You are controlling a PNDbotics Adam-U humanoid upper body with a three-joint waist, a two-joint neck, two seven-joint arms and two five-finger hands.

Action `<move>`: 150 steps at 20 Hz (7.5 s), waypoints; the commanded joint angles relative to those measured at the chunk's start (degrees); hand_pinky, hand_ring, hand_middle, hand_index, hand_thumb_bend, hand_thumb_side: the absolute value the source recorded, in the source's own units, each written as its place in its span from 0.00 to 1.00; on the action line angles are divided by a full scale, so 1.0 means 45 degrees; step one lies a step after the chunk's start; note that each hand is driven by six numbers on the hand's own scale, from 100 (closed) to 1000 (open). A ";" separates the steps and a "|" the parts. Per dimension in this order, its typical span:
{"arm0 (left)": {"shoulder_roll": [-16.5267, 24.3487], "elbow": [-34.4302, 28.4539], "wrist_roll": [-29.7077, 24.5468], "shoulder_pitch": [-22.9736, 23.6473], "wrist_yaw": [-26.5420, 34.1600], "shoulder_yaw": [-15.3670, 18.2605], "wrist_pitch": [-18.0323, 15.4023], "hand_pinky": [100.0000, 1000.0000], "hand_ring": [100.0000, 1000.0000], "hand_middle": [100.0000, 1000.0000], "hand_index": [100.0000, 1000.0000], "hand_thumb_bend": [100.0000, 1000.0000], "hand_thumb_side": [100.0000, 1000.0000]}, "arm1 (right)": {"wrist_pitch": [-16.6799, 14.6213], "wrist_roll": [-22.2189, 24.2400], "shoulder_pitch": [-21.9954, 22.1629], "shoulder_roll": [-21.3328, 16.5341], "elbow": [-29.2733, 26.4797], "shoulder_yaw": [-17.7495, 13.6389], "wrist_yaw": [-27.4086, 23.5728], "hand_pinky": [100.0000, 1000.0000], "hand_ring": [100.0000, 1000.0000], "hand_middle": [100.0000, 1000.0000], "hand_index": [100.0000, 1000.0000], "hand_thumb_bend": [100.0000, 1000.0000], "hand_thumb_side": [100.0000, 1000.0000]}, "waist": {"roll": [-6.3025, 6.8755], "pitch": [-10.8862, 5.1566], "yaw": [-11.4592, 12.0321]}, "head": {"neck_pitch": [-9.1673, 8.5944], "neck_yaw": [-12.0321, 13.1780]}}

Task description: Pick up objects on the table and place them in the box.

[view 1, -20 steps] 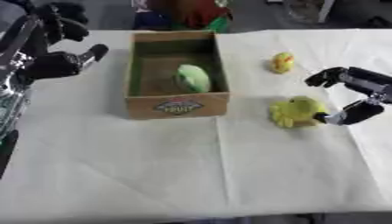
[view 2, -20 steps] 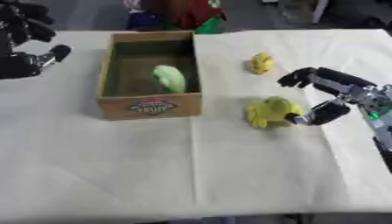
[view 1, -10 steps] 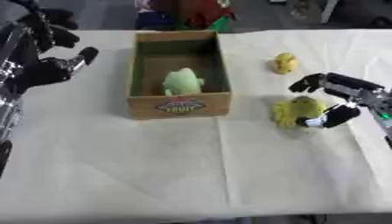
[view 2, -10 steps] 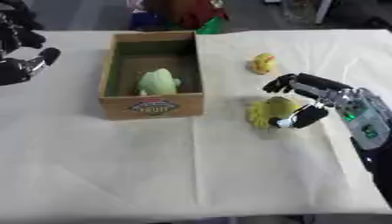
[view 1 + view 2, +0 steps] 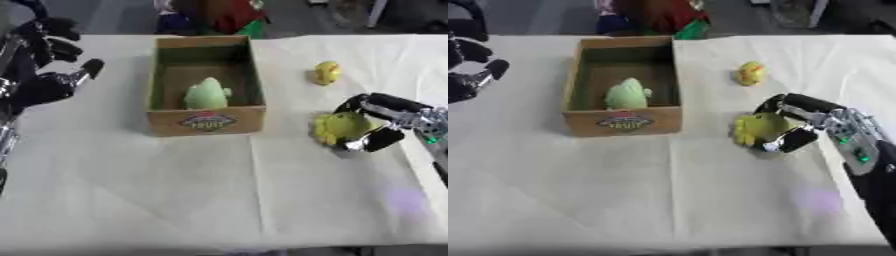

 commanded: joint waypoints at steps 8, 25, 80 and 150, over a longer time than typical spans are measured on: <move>0.0071 -0.0701 0.0087 0.0144 0.0294 0.0344 -0.0093 0.66 0.60 0.60 0.76 0.44 0.00 | 0.0307 -0.1554 -0.2003 -0.0357 -0.2192 -0.0302 -0.0988 0.58 0.44 0.42 0.64 0.21 0.19 | 0.0002 -0.0293 0.0109 | 0.0059 -0.0036; -0.0784 -0.1255 -0.0691 -0.0301 0.0953 -0.0411 -0.0087 0.63 0.57 0.58 0.75 0.43 0.00 | 0.0227 -0.2644 -0.4904 0.4594 0.2412 -0.1023 0.2927 0.60 0.50 0.52 0.75 0.31 0.15 | 0.0076 -0.0307 0.1753 | 0.0059 -0.0795; -0.0716 -0.1176 -0.0829 0.0146 0.0949 -0.0143 -0.0060 0.63 0.58 0.58 0.76 0.40 0.00 | 0.5439 -0.5581 -0.4174 0.1577 0.6372 -0.3490 0.4499 0.62 0.64 0.55 0.69 0.31 0.21 | 0.0136 -0.0279 0.1260 | 0.0059 -0.0551; -0.0713 -0.1150 0.0272 0.0820 0.1399 0.0186 -0.0361 0.61 0.56 0.57 0.74 0.39 0.00 | 0.3158 -0.5191 -0.0339 0.0155 -0.4645 -0.2081 -0.6454 0.60 0.68 0.57 0.74 0.00 0.00 | 0.0029 -0.0117 0.0743 | 0.0059 -0.0187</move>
